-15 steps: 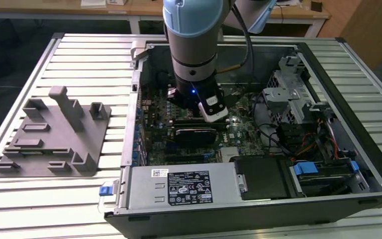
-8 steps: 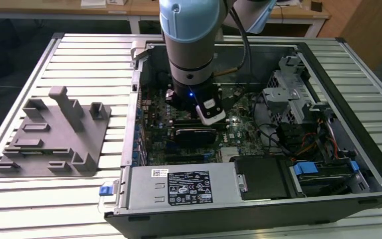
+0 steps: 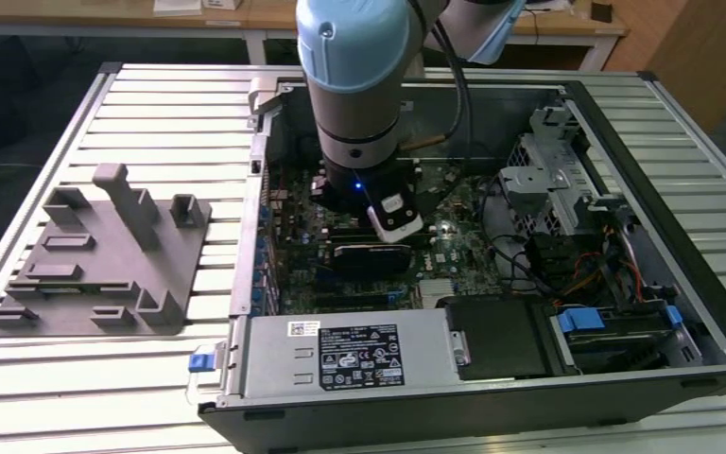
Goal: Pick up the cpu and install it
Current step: 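Install the second cpu locking lever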
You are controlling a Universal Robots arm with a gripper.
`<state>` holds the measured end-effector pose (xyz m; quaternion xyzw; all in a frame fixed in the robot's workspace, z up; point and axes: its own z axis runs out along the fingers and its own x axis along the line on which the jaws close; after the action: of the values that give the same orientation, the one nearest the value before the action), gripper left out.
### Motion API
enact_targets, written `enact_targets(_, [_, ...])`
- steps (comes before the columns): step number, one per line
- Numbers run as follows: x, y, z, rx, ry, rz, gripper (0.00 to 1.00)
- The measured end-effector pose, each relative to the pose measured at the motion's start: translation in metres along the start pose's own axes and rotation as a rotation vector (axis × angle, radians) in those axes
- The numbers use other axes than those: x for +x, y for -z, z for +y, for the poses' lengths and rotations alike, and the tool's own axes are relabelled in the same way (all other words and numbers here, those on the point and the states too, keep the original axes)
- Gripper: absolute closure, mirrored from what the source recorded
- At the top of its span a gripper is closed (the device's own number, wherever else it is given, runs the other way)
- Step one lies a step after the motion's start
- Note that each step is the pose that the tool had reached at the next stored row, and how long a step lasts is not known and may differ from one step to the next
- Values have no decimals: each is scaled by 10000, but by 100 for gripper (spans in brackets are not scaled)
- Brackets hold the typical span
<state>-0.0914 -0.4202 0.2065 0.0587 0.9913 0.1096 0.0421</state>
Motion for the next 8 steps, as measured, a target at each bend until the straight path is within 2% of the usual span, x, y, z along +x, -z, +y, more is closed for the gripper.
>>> enact_targets(6, [33, -29, -10, -99, 23, 17, 89])
enact_targets(8, [42, -34, -14, -181, 23, 30, 89])
